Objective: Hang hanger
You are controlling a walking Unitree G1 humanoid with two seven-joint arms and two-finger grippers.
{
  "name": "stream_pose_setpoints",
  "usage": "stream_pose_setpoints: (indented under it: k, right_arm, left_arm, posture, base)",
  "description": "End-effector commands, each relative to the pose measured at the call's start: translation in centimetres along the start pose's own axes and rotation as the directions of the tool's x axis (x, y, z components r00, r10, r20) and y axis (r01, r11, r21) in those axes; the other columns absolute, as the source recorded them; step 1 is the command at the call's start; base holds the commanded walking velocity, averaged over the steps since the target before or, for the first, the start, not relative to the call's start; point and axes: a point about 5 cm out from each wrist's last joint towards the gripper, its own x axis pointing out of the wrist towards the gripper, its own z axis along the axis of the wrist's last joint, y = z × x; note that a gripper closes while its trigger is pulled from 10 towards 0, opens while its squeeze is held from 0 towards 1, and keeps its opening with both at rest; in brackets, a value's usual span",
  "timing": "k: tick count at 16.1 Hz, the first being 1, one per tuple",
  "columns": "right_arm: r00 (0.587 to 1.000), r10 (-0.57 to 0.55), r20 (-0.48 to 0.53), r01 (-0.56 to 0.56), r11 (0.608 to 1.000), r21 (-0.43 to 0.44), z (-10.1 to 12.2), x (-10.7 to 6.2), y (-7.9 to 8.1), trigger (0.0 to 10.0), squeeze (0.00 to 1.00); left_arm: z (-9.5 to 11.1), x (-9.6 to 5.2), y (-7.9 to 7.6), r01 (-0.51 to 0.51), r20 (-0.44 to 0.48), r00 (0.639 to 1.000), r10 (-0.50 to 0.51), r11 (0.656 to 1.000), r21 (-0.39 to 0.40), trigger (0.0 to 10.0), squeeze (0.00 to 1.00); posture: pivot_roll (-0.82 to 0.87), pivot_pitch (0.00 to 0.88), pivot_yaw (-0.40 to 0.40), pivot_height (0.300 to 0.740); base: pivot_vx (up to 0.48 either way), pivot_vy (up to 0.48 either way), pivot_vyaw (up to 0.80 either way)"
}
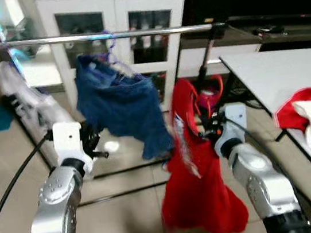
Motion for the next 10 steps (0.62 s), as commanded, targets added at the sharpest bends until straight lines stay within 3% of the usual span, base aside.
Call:
stream_pose_setpoints:
  k: [1,10]
  right_arm:
    - [0.999,-0.037,0.038,0.037,0.999,-0.013,0.84,-0.22,-1.11,10.0,0.0]
    - [0.999,-0.033,0.043,0.035,0.998,-0.053,1.2,-0.11,-1.66,10.0,0.0]
  left_arm:
    - [0.24,0.39,-1.16,0.036,0.011,0.999,-0.036,0.999,-0.001,10.0,0.0]
    - [0.13,0.41,-1.26,0.04,0.007,0.999,-0.04,0.999,0.011,10.0,0.0]
  posture:
    - [-0.07,0.0,-0.097,0.74]
    - [-0.07,0.0,-0.103,0.74]
  base:
    - [0.398,0.0,0.0]
    - [0.403,0.0,0.0]
